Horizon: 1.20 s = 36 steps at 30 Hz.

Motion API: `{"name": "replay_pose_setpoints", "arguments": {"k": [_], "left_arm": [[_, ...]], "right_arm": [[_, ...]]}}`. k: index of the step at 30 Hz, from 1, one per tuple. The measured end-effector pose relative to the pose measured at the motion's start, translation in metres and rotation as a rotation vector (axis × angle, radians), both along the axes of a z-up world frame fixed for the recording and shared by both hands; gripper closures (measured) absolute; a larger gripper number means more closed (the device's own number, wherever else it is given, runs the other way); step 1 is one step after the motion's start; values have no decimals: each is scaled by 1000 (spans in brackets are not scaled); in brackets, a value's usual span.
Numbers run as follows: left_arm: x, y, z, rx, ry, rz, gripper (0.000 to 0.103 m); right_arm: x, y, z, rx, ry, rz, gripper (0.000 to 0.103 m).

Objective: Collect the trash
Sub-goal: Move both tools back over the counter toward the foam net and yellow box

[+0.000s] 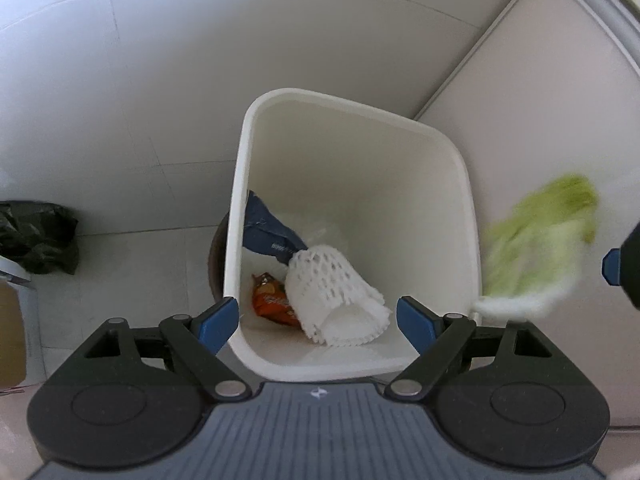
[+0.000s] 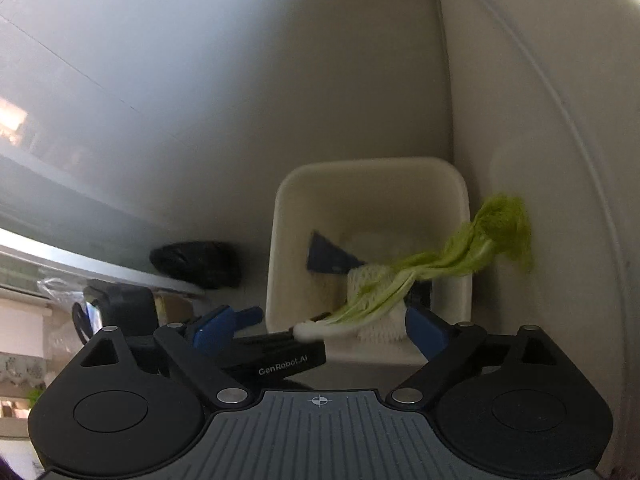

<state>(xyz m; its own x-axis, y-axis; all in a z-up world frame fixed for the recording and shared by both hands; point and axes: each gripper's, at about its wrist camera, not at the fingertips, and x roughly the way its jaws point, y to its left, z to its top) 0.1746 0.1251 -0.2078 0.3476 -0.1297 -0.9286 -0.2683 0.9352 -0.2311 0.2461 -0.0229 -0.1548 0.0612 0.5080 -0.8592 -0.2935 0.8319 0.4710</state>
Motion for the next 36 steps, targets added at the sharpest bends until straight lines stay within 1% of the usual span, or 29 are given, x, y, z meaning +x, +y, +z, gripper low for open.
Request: {"name": "replay_pose_setpoints", "arguments": {"k": [2,4,5,6,8,9,12,14,18,23,26,30,34,36], "left_arm": [[-3,2,1,-14,-6,8,19],[-4,5,1,-30,-10,16,18],[-5,6,1,-36,-10,20,18],[-5,7,1,-37,-8,23,18],[-5,7,1,-33,-7,23,18],[-5,6,2,-34,-9,20,18],[-5,4,5,-43,-18,10,18],[-6,2,8,-42,-24,5,18],[-7,2,16,-49,-39,3,17],[-8,4,33,-46,-74,-2,14],[-7,4,46,-44,-100,-1,13],[-8,3,63,-43,-140,-8,10],[-9,0,80,-38,-174,-20,8],[-9,-2,89,-36,-192,-29,7]], "right_arm": [[-1,-4,12,77,-46,-14,9],[-2,-13,16,145,-70,-35,8],[0,-17,13,147,-64,-47,8],[1,-18,10,128,-48,-55,7],[1,-15,2,64,-25,-58,7],[-1,-11,2,45,-32,-48,7],[-7,-4,7,67,-60,1,7],[-11,-7,12,80,-74,13,7],[-9,-12,14,85,-85,-18,7],[-7,-18,38,139,-119,-56,7],[-10,-24,53,138,-164,-70,7],[-15,-33,70,176,-182,-84,7],[-22,-41,90,209,-221,-77,7],[-27,-47,101,212,-256,-75,7]]}}
